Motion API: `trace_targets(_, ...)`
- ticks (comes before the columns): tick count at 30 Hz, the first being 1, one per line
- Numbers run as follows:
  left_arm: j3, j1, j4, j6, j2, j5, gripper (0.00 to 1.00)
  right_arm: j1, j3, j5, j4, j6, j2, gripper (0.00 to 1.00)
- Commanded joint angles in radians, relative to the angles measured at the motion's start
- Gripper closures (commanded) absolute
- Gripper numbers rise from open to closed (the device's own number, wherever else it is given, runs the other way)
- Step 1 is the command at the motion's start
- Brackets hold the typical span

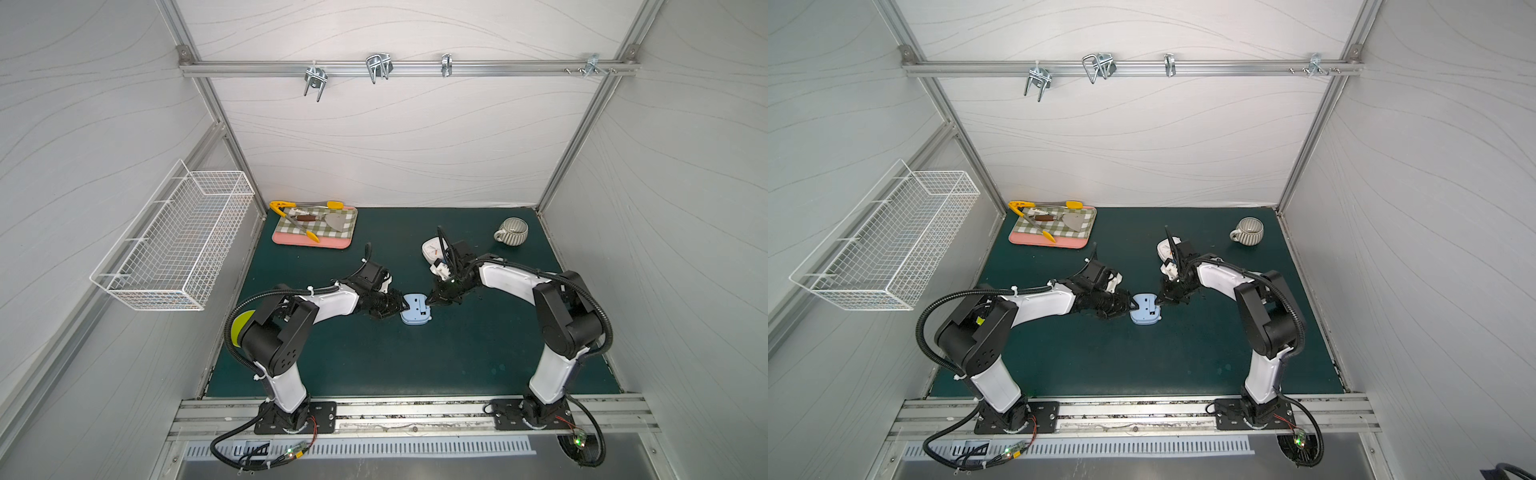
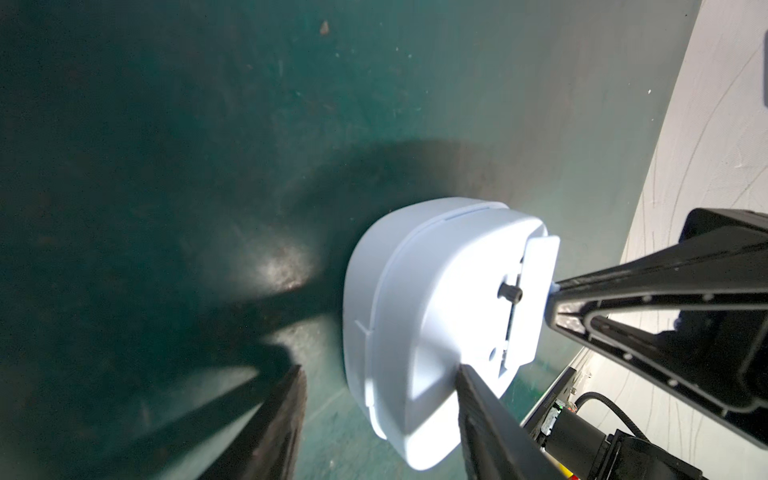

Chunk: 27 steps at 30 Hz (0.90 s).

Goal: Insert the battery into the alarm
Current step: Install the cover on the alarm.

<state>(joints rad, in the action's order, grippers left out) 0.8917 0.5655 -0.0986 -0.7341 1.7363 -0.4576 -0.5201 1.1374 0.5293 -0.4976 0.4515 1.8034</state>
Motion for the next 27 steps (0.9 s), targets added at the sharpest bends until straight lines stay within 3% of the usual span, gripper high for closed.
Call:
trace_targets(1, 0.038, 0.004, -0.007, 0.010, 0.021, -0.003, 0.41, -0.016, -0.028, -0.051, -0.050, -0.031, -0.013, 1.00)
trace_targets(27, 0.044, 0.004, -0.011, 0.007, 0.026, -0.024, 0.42, -0.038, -0.053, -0.063, -0.017, 0.008, -0.019, 1.00)
